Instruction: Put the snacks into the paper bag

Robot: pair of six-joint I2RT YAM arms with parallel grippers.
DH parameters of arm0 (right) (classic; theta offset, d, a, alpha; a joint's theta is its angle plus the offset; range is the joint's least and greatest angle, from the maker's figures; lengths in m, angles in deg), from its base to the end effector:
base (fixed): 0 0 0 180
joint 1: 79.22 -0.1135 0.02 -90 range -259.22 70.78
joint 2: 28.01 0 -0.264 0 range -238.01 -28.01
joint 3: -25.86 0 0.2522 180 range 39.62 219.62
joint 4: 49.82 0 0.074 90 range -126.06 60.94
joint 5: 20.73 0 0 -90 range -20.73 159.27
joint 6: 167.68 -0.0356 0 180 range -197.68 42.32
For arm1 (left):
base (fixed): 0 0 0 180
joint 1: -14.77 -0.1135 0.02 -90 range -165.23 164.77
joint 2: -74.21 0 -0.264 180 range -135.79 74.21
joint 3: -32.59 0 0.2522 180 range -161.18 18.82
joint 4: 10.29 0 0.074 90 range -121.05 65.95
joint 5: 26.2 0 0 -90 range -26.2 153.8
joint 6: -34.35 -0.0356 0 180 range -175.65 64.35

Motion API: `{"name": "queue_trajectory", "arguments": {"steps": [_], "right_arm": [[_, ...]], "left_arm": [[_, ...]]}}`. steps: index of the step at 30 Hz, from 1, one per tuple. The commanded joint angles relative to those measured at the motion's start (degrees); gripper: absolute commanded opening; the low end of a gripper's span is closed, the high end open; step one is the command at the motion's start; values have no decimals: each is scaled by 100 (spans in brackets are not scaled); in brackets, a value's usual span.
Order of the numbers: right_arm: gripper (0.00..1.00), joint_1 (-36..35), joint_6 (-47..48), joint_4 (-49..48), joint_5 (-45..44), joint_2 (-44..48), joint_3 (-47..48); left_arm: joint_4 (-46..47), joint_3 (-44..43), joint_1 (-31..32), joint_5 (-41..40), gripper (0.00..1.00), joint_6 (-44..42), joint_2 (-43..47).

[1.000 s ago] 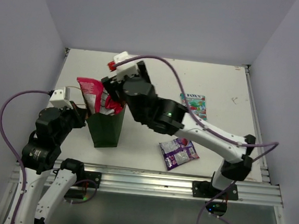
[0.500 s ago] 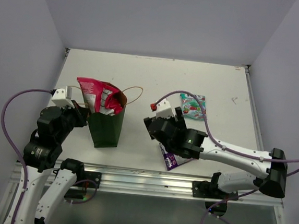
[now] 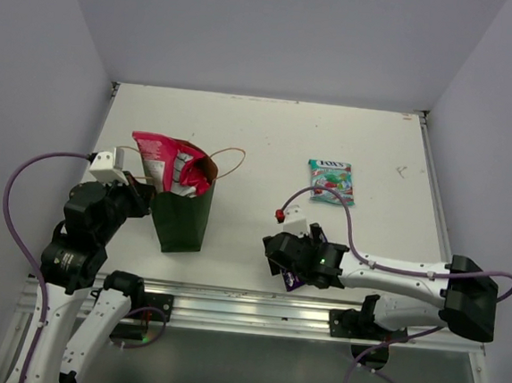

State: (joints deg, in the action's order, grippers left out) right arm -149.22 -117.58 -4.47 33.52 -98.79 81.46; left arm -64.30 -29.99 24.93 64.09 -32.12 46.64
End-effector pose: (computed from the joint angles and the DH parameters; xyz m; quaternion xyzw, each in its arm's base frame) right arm 0.0972 0.2063 0.2072 -0.1636 0.9091 0.0277 0.3820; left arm 0.0946 -0.0171 0.3447 -0.0933 0.8087 -0.1702 0.5552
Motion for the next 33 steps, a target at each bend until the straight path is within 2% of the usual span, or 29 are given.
{"name": "queue_trajectory", "arguments": {"steps": [1, 13, 16, 17, 19, 20, 22, 23, 24, 27, 33], "right_arm": [[99, 4, -387, -522, 358, -137, -194], [98, 4, -466, -699, 719, -1113, -194], [83, 4, -615, -514, 587, -1289, -177], [65, 4, -711, -410, 560, -1298, -168], [49, 4, -730, -338, 507, -1245, -133], [33, 4, -730, -242, 455, -1210, -98], [16, 4, -695, -171, 428, -1105, -54], [5, 4, -608, -119, 420, -1061, 7], [0, -5, -537, -92, 428, -930, 60], [0, -66, -46, 75, 376, -500, 542], [0, -84, 1694, -82, 375, 143, 2677]], "left_arm": [[-97, 136, -5, 111, 0, 82, -3], [-53, 197, -5, 137, 0, 82, -29], [-62, 188, -5, 137, 0, 73, -11], [-62, 188, -5, 137, 0, 82, -11], [-62, 188, -5, 137, 0, 73, -3], [-53, 197, -5, 137, 0, 73, -3], [-53, 197, -5, 146, 0, 64, -11], [-53, 206, -5, 146, 0, 73, -11], [-53, 206, -5, 146, 0, 73, -11], [-53, 206, -5, 164, 0, 55, -20], [-71, 153, -5, 181, 0, 20, -20]]}}
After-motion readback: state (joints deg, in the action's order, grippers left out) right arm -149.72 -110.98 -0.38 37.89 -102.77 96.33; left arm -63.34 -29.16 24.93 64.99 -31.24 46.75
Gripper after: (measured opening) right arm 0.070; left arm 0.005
